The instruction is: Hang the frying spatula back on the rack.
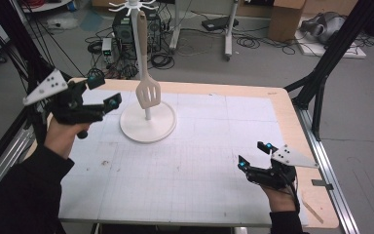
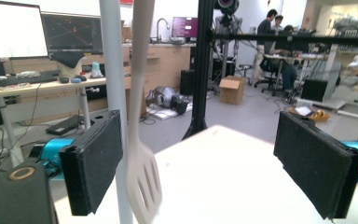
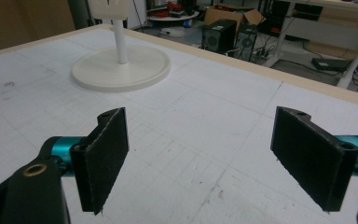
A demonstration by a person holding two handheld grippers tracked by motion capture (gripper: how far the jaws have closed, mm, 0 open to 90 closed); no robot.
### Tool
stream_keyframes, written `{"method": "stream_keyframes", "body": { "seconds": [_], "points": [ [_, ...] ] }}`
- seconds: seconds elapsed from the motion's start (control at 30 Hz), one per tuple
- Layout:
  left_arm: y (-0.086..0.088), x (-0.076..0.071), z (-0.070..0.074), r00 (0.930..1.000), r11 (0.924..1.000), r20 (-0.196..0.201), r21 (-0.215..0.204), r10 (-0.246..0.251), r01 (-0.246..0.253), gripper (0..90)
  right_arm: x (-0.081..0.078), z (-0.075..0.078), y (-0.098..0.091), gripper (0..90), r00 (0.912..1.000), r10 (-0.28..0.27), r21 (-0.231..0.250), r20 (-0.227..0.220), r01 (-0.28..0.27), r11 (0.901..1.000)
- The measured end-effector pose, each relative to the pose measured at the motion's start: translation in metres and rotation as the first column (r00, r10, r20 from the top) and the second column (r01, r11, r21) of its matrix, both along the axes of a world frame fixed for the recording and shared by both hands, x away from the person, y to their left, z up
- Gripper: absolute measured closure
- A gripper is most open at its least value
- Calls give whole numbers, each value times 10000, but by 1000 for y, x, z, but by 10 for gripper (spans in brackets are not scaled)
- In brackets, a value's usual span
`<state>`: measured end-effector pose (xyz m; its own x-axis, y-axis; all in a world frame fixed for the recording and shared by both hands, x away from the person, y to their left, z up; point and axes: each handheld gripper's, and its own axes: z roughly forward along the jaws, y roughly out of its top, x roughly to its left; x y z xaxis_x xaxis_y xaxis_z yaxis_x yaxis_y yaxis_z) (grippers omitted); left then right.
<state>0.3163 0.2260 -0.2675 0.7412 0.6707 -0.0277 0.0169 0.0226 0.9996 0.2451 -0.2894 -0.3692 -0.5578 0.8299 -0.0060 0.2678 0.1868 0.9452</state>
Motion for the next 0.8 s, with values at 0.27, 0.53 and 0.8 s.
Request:
{"method": "stream_keyframes", "body": {
  "seconds": [0.27,0.53,0.8],
  "points": [
    [11,-32,-62,9975,9986,-652,468,271,-241,166,-1,-1,-8,177,9998,-191,156,90,190,9997],
    [14,-53,-94,9960,9978,-887,652,125,-67,172,-10,-2,-12,177,9993,-373,403,-10,373,9985],
    [17,-61,-117,9921,9992,-1230,345,233,-192,188,-18,-3,-9,177,9984,-520,360,201,513,9980]
  ]
}}
